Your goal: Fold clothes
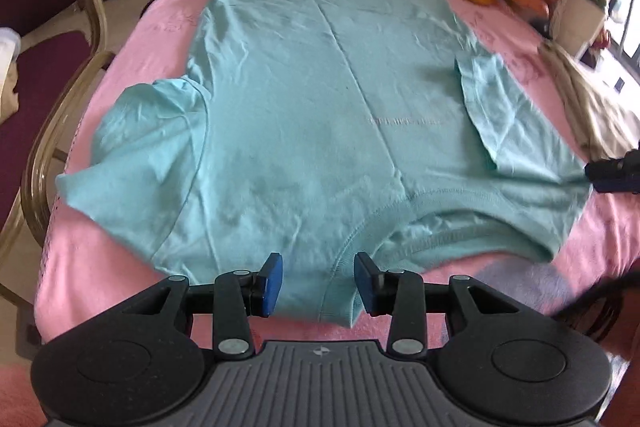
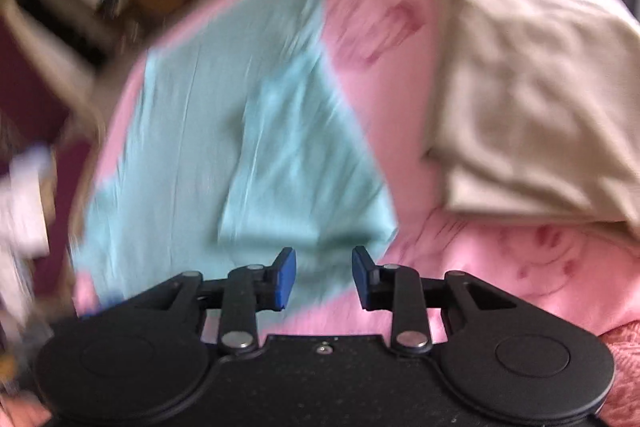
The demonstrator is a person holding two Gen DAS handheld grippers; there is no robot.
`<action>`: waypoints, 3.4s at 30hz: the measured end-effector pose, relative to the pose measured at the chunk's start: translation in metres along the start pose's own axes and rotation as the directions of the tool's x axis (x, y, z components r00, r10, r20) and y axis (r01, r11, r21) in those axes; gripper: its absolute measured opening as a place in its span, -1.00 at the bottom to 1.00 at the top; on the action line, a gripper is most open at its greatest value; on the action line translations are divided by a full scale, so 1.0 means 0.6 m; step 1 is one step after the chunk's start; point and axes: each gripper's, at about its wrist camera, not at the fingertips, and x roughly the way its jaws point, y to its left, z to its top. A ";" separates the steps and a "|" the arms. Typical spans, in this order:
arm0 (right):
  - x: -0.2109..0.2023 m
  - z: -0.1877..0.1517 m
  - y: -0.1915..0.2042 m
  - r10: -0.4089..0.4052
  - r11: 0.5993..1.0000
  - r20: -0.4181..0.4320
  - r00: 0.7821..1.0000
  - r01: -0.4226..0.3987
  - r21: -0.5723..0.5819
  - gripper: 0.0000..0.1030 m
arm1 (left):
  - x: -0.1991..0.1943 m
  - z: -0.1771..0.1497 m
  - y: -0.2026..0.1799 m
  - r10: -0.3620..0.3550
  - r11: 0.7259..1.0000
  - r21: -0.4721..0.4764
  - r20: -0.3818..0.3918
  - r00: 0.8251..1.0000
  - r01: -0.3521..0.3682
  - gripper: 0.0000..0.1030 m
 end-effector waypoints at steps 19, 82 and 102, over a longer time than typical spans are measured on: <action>0.043 -0.018 0.041 -0.330 0.920 0.092 0.939 0.342 -0.189 -0.96 | 0.014 -0.008 -0.017 0.016 0.998 0.067 -0.020 1.000 -0.015 -0.26; -0.003 0.085 0.147 0.237 0.922 0.214 0.948 -0.150 -0.358 0.08 | -0.052 0.100 0.199 0.402 0.863 -0.424 0.248 0.882 -0.274 -0.99; -0.019 0.090 0.117 0.205 0.947 0.189 0.960 -0.146 -0.285 0.19 | -0.082 0.045 0.056 0.228 0.931 0.233 0.228 0.946 -0.281 -0.21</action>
